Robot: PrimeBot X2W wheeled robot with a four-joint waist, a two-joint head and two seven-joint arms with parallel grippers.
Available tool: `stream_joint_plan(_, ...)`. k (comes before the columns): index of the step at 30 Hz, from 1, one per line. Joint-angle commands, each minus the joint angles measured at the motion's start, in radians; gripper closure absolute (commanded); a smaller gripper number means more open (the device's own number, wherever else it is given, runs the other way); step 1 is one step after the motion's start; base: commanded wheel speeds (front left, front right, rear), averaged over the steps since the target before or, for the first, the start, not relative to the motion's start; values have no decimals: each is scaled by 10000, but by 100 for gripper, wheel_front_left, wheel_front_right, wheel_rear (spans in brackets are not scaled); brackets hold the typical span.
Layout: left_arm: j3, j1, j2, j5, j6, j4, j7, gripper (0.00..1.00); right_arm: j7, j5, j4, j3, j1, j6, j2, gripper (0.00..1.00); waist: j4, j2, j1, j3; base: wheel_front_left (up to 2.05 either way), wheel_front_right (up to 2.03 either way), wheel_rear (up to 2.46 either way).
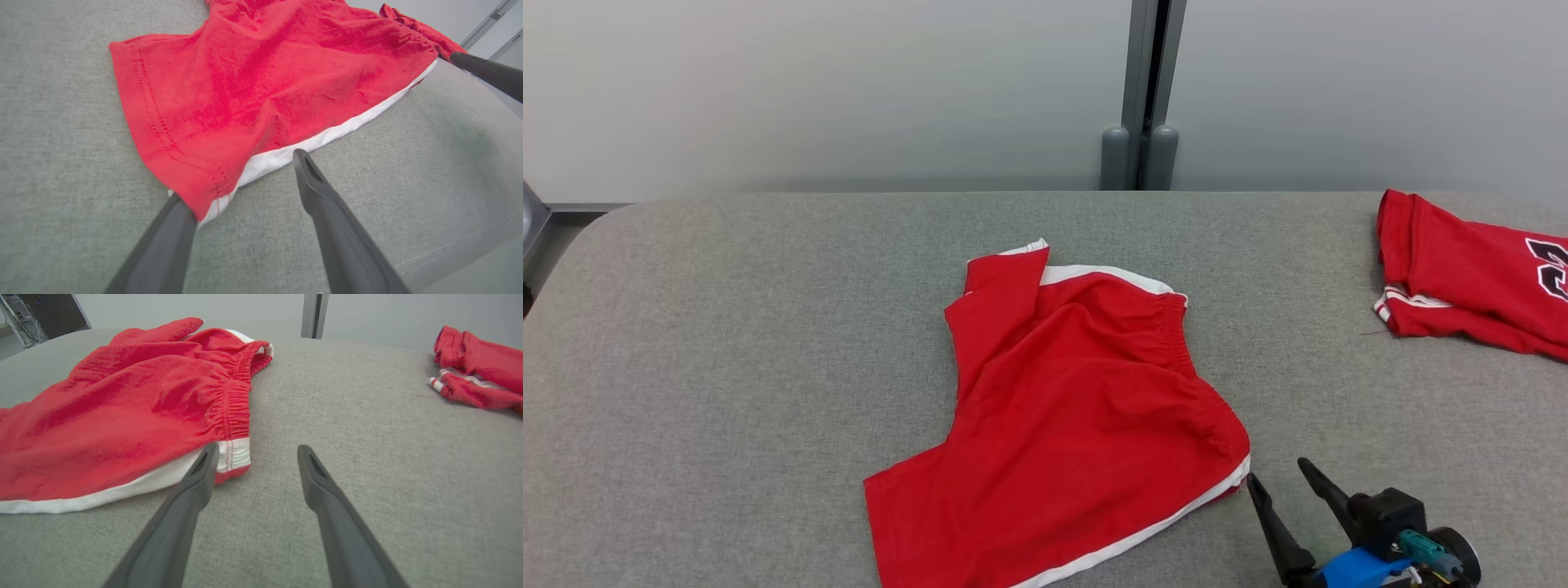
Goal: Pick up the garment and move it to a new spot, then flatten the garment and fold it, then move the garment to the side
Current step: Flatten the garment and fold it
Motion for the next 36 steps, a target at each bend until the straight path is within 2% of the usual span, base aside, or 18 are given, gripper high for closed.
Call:
stream_joint_plan(1,-82,-270,70,2,-11,58,-44,0,-29,63,207,279,-208,1,-140,0,5,-2,0,13,0,0,0)
stream_joint_plan(15,-399,-1041,177,-148,-12,297,-46,0,-29,1120,1695,3731,-2188,1,-1555,0,278,-2,0,440,0,0,0)
stream_joint_plan(19,-438,-1099,125,-162,-12,345,-44,0,-31,1660,1814,4511,-2654,1,-1846,0,444,-2,0,518,0,0,0)
stream_joint_plan(26,-507,-1280,53,-220,-12,441,-46,0,-29,2799,1337,5838,-3061,1,-2192,0,646,-2,0,590,0,0,0)
stream_joint_plan(27,-511,-1302,40,-242,-12,450,-44,0,-31,2952,1203,6050,-3107,1,-2273,53,667,-2,0,596,0,0,0)
stream_joint_plan(28,-516,-1312,29,-267,-12,471,-46,0,-31,3123,1041,6215,-3170,1,-2353,100,681,-2,0,600,0,0,0)
stream_joint_plan(29,-520,-1321,17,-284,-12,494,-46,4,-29,3355,880,6330,-3207,1,-2421,100,696,-2,0,597,0,0,0)
stream_joint_plan(30,-527,-1340,15,-318,-12,526,-44,52,-31,3526,722,6414,-3224,1,-2504,100,706,-2,0,589,0,0,0)
stream_joint_plan(32,-523,-1428,22,-400,-12,605,-46,100,-31,3737,399,6511,-3262,1,-2658,100,716,-2,0,549,0,0,0)
stream_joint_plan(36,-291,-1516,32,-529,-12,584,-44,100,-31,4111,-269,6243,-2892,1,-2827,100,656,-2,0,411,0,0,0)
